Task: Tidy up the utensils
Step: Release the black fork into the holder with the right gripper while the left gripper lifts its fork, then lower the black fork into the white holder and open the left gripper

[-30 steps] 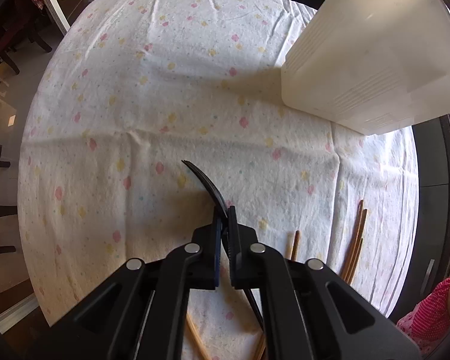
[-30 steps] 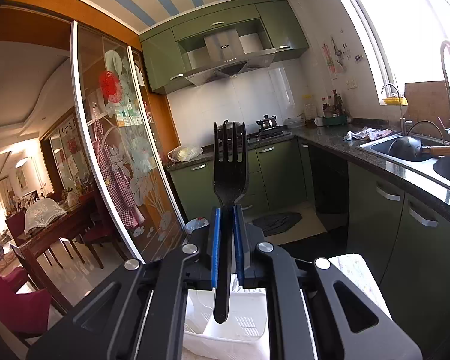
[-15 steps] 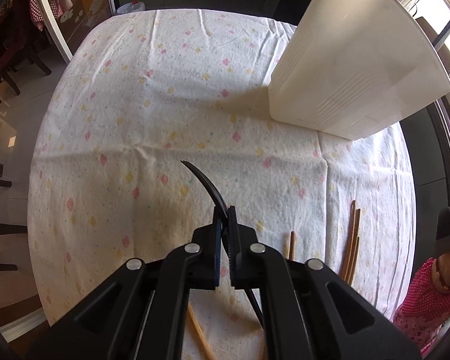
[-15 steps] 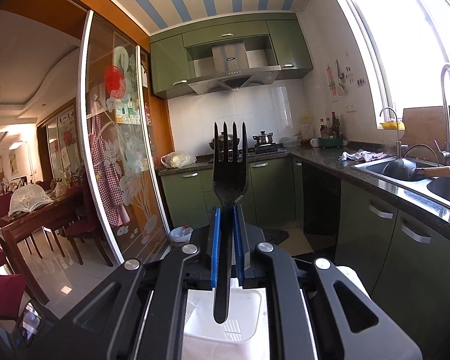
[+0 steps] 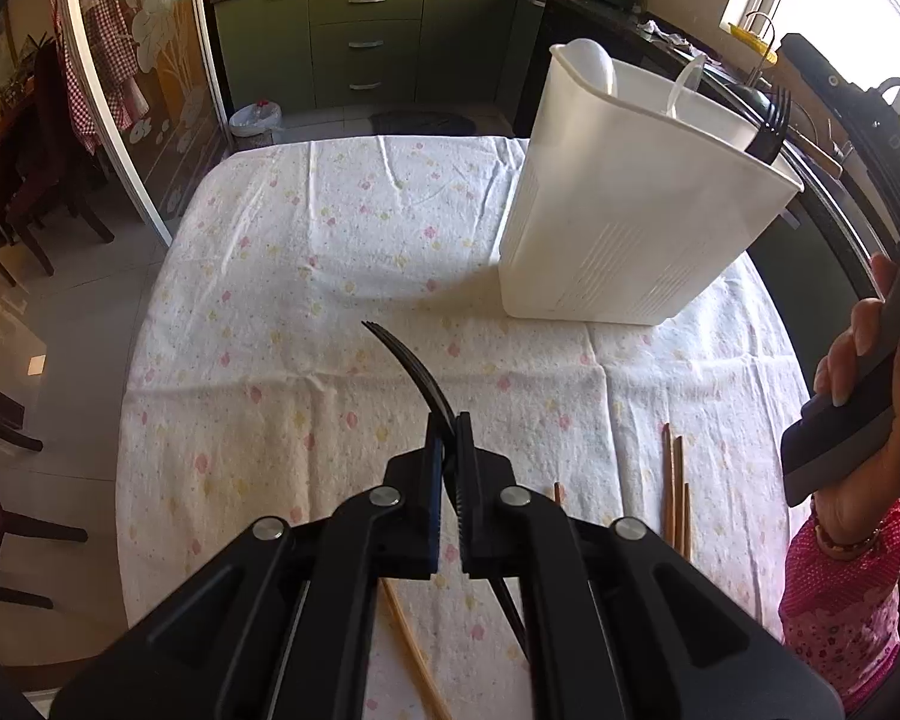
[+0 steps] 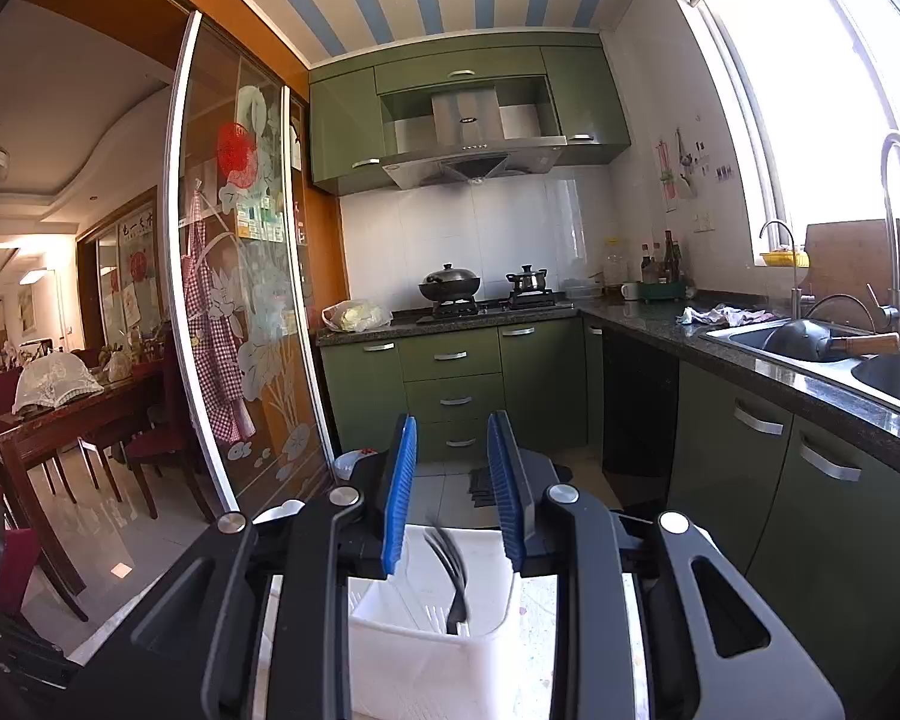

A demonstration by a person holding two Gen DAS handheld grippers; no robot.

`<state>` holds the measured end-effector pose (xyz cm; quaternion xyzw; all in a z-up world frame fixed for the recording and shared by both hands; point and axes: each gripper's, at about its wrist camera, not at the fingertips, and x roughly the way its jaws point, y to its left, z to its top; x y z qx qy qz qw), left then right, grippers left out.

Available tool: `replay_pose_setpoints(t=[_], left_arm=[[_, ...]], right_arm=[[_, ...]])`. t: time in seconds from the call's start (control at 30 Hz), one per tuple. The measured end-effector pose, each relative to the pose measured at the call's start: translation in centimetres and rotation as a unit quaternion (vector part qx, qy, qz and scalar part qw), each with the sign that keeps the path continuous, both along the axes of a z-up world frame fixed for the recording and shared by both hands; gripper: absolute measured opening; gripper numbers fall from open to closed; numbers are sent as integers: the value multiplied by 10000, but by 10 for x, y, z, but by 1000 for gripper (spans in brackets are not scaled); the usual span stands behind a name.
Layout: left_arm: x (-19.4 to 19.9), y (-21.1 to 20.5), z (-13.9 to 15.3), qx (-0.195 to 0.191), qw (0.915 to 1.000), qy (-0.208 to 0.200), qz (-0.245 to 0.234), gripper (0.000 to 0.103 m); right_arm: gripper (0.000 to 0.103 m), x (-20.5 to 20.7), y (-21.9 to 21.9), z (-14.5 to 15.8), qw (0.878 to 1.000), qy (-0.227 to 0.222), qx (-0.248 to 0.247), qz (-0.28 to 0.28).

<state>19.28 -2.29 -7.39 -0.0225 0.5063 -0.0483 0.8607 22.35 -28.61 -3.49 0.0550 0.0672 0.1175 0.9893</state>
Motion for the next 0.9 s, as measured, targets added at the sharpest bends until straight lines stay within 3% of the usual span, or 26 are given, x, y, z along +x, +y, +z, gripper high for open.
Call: replay_pose_setpoints(t=[0.2, 0.4, 0.47, 0.5, 0.57, 0.6, 0.67, 0.77, 0.9], left_arm=[[-15, -7, 34, -22, 9989, -456, -115, 4], [-21, -18, 112, -36, 9883, -1505, -261, 4], [-15, -25, 137, -49, 9806, -1937, -293, 4], [-13, -29, 149, -72, 9754, -2179, -336, 4], [-7, -41, 168, 20, 9622, -2693, -400, 4], [-2, -48, 175, 18, 9555, -2914, -461, 4], [8, -62, 182, 200, 9425, -3303, -473, 4], [26, -85, 181, 513, 9265, -3694, -504, 4], [48, -108, 171, 862, 9131, -3956, -488, 4]], right_arm=[[32, -49, -32, 14, 9986, -332, 402, 61], [32, -126, -77, 13, 9960, -687, 559, -76], [33, -146, -87, 4, 9957, -722, 558, -187], [41, -155, -92, -2, 9954, -739, 558, -255], [76, -171, -102, -15, 9931, -922, 610, -399], [98, -179, -107, -23, 9911, -1091, 644, -410], [99, -188, -115, -35, 9889, -1215, 696, -490], [99, -188, -131, -45, 9883, -1015, 1027, -486], [99, -190, -150, -50, 9851, -945, 1319, -574]])
